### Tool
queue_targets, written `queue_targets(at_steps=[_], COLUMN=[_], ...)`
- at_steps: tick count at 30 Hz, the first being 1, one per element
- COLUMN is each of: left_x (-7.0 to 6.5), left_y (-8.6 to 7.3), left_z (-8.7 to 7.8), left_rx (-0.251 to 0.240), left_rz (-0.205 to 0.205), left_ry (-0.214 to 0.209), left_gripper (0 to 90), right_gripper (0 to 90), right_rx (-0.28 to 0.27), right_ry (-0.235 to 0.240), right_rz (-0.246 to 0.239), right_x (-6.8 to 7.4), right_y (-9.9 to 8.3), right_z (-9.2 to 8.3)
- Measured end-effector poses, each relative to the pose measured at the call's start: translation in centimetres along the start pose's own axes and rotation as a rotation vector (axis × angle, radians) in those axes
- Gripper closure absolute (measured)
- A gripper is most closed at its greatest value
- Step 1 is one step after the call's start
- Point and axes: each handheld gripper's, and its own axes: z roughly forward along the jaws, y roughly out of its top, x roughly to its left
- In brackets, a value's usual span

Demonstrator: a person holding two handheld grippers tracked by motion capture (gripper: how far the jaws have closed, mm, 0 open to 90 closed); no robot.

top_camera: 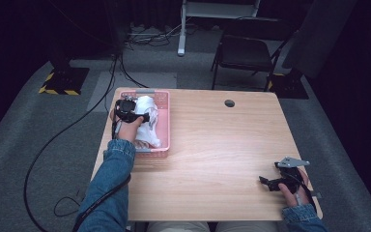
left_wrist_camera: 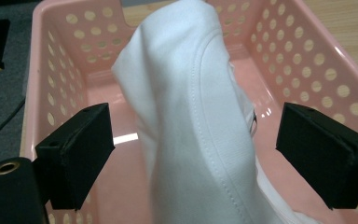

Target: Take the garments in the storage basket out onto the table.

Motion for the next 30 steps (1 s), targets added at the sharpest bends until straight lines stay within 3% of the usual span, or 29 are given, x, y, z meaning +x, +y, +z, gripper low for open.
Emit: queue_targets(at_steps=[7, 16, 20, 25, 27, 30], left_x=[0.3, 0.3, 0.2, 0.1, 0.0, -0.2], left_y=[-0.5, -0.7, -0.9, -1.1, -1.1, -1.0], left_z=[1.2, 2.1, 2.4, 2.8, 2.7, 2.6], left_rx=[0.03, 0.065, 0.092, 0.116, 0.12, 0.128], left_rz=[-0.012, 0.003, 0.027, 0.019, 0.038, 0.052], left_ry=[0.012, 0.021, 0.006, -0.036, -0.035, -0.031], left_gripper=[11.1, 11.9, 22.6, 35.0, 43.5, 48.2], right_gripper=[0.0, 0.0, 0.0, 0.0, 0.0, 0.0], right_rx=[0.0, 0.0, 0.0, 0.0, 0.0, 0.0], right_ry=[-0.001, -0.001, -0.001, -0.001, -0.001, -0.001], right_rz=[0.0, 0.0, 0.0, 0.0, 0.0, 0.0], right_x=[0.0, 0.0, 0.0, 0.0, 0.0, 0.0], right_y=[0.0, 0.0, 0.0, 0.0, 0.0, 0.0], right_z=[0.0, 0.0, 0.0, 0.0, 0.0, 0.0])
